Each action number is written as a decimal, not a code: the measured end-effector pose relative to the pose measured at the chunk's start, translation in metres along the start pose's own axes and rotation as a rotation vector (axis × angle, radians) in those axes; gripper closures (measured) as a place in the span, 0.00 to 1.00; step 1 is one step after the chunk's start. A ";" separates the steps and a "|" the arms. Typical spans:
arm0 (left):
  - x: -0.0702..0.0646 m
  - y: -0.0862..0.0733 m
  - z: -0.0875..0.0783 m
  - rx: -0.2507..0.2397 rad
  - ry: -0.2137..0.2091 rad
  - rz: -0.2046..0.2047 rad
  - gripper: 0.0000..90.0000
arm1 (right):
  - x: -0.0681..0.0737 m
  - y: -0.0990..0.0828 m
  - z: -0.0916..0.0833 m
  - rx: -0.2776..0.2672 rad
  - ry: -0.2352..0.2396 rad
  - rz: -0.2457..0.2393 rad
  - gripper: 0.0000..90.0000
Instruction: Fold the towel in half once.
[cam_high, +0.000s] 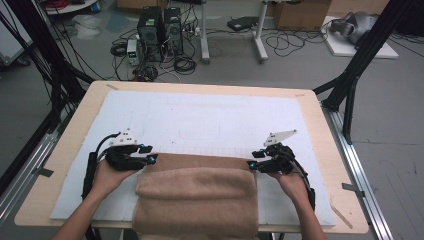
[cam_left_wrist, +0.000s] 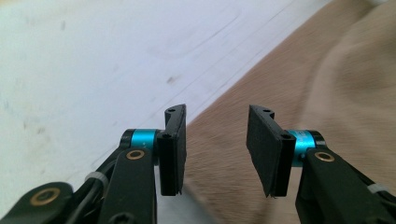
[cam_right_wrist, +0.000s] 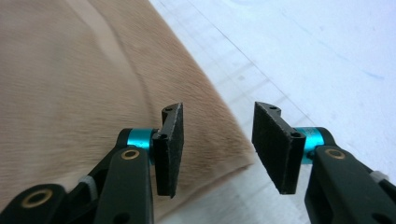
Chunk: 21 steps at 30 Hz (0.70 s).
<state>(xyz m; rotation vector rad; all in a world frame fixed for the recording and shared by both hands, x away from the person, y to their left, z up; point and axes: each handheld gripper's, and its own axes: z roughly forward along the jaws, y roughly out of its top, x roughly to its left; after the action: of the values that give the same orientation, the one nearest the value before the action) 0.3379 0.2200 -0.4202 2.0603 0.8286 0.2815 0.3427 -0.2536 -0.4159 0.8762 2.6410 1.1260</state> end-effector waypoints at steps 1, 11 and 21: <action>0.003 -0.001 0.005 0.016 0.012 -0.004 0.64 | -0.002 0.000 0.003 0.005 0.002 0.001 0.57; 0.010 -0.009 0.023 0.098 0.021 -0.021 0.61 | -0.008 -0.004 0.022 0.081 0.021 0.008 0.59; 0.013 0.008 0.021 0.037 0.057 -0.012 0.94 | -0.022 0.007 0.016 0.003 0.071 0.019 0.94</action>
<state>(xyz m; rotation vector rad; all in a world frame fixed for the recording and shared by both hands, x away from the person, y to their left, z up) 0.3615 0.2122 -0.4277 2.0891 0.8864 0.3223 0.3699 -0.2524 -0.4243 0.8803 2.6964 1.1798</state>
